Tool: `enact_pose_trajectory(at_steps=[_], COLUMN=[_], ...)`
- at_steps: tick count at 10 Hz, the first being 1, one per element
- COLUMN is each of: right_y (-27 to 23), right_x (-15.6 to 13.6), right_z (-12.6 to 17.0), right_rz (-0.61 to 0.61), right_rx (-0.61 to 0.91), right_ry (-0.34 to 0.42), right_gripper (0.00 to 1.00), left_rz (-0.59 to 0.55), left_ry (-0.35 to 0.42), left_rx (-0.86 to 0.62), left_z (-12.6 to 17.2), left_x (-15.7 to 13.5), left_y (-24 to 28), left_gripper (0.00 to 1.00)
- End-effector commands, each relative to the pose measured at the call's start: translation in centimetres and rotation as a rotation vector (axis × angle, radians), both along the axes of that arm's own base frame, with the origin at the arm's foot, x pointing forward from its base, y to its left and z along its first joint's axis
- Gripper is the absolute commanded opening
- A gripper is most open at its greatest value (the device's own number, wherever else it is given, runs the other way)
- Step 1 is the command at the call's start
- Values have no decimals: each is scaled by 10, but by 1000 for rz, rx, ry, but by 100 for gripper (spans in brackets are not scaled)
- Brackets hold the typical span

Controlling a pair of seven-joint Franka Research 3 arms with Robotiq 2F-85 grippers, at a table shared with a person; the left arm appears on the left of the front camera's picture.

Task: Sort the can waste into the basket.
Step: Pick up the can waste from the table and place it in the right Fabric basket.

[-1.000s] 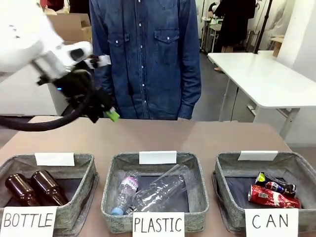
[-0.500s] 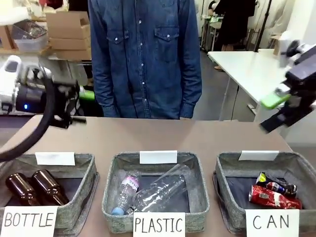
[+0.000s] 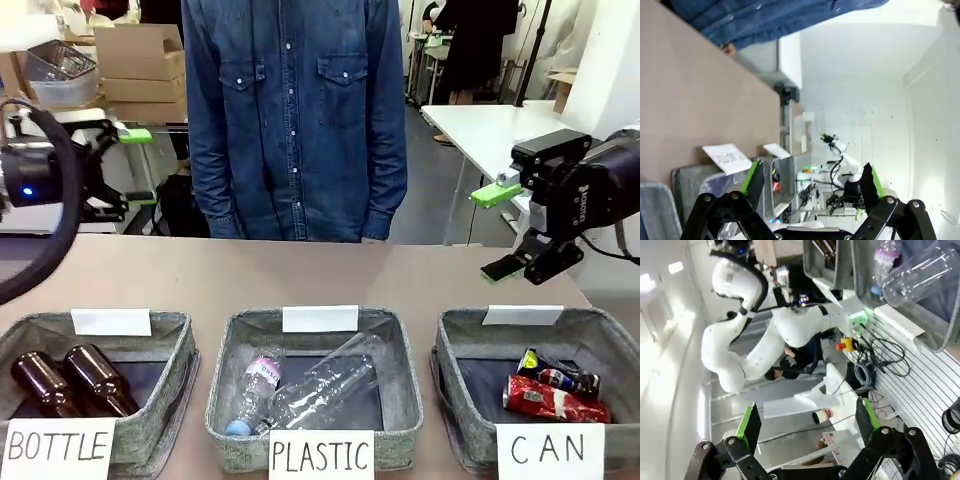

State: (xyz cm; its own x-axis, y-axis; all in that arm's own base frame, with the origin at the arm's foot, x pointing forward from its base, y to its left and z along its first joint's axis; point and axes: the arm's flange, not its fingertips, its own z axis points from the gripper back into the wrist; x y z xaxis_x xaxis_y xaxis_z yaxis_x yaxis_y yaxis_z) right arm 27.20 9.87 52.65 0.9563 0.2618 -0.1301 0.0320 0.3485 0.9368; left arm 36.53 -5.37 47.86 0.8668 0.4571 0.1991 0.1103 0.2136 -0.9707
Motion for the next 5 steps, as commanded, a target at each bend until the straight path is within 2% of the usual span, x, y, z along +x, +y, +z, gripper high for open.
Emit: enact_pose_trajectory(at_steps=[1, 5], right_y=[14, 14], right_x=[-5, -5], right_z=[8, 8], right_rz=[74, 74], right_rx=[10, 10], right_ry=[-54, -54], right_gripper=[100, 100], left_rz=[-42, -42], left_ry=[39, 39], left_rx=[29, 29], left_z=[2, 2], left_x=[-4, -4], left_y=[0, 0], left_gripper=[100, 100])
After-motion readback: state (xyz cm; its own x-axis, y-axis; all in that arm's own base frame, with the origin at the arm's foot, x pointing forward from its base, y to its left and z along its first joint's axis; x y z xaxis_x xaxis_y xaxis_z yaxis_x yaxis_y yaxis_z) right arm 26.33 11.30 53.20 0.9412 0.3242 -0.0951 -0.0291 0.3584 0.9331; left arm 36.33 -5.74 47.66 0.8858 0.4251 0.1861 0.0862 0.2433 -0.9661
